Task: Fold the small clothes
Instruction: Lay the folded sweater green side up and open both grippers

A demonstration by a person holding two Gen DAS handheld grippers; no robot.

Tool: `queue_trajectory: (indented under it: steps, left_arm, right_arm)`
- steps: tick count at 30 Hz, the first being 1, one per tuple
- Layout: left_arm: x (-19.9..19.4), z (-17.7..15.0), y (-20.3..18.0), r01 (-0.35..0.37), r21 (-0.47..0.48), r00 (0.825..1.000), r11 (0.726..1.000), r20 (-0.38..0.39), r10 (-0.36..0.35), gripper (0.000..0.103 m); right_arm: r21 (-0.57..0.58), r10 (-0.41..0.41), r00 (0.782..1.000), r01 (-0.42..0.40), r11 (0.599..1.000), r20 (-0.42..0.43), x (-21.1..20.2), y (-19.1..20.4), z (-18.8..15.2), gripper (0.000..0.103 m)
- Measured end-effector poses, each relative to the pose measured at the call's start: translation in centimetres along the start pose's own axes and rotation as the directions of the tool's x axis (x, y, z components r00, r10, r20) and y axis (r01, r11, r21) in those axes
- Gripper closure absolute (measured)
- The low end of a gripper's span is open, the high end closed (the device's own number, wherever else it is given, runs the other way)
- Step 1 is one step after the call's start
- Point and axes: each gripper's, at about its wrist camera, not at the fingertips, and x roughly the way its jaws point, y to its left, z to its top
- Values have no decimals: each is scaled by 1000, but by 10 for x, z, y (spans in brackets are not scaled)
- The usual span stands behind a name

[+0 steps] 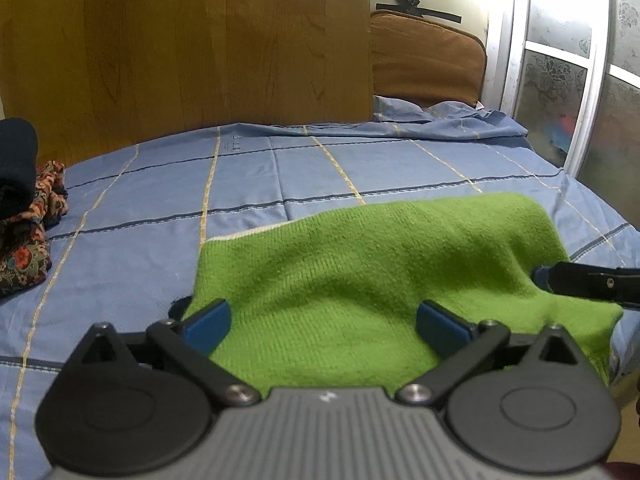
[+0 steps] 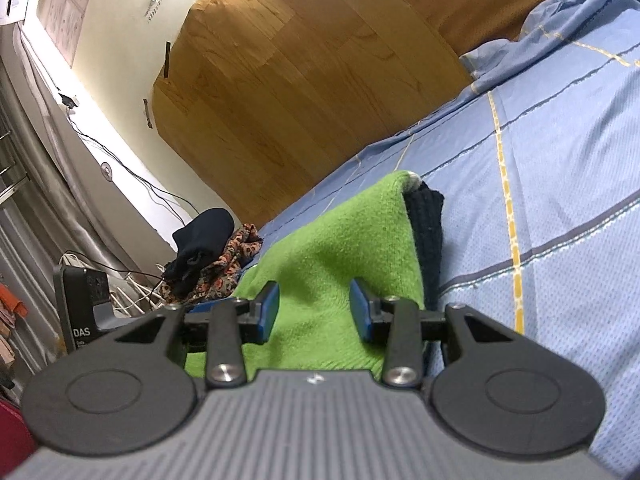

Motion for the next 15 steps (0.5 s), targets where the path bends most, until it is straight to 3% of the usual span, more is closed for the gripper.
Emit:
queue_trajectory:
  steps: [15]
  left_arm:
    - [0, -5, 0, 4, -19, 999, 1000, 34, -4, 0]
  right_arm:
    - [-36, 6, 1000, -6, 999, 4, -3, 0, 0, 59]
